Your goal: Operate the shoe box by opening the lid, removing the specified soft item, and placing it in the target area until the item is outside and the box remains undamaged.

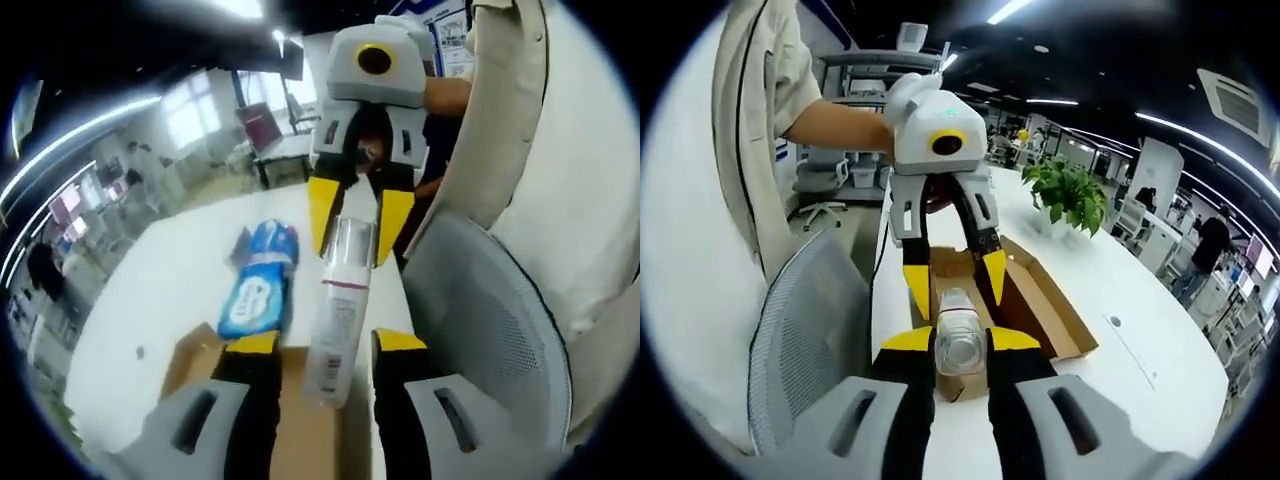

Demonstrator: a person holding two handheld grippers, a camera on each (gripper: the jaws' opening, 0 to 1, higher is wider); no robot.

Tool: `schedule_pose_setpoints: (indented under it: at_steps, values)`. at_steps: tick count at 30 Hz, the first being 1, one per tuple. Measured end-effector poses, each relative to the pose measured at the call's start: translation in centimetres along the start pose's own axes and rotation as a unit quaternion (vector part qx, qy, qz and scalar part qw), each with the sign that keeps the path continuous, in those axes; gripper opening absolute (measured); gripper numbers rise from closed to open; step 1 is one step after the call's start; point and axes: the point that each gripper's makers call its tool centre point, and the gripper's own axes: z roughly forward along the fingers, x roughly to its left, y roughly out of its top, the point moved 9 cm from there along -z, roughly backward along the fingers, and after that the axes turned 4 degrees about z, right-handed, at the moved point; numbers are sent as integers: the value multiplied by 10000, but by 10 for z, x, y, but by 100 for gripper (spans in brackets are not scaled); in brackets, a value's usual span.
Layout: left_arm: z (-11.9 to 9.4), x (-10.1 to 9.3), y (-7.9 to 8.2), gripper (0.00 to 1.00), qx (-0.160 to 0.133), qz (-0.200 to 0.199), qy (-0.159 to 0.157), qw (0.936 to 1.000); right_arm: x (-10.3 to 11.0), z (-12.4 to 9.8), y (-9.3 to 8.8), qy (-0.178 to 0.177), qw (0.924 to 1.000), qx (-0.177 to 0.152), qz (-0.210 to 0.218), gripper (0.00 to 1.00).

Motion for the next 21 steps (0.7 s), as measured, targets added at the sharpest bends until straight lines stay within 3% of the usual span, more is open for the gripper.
schedule_pose_setpoints:
  at_steps: [5, 10, 21]
  values:
    - [-13, -1, -10, 47, -119, -611, 506, 9968, -6, -2, 1, 7, 9999, 127, -29, 16]
    - [-27, -4, -23, 52, -117, -895, 797, 9927, -15, -7, 2, -22, 9996, 276, 108, 16]
    - [-54, 0, -53, 62, 15, -1546, 1494, 9766, -45, -25, 6, -137, 9981, 567, 176, 16]
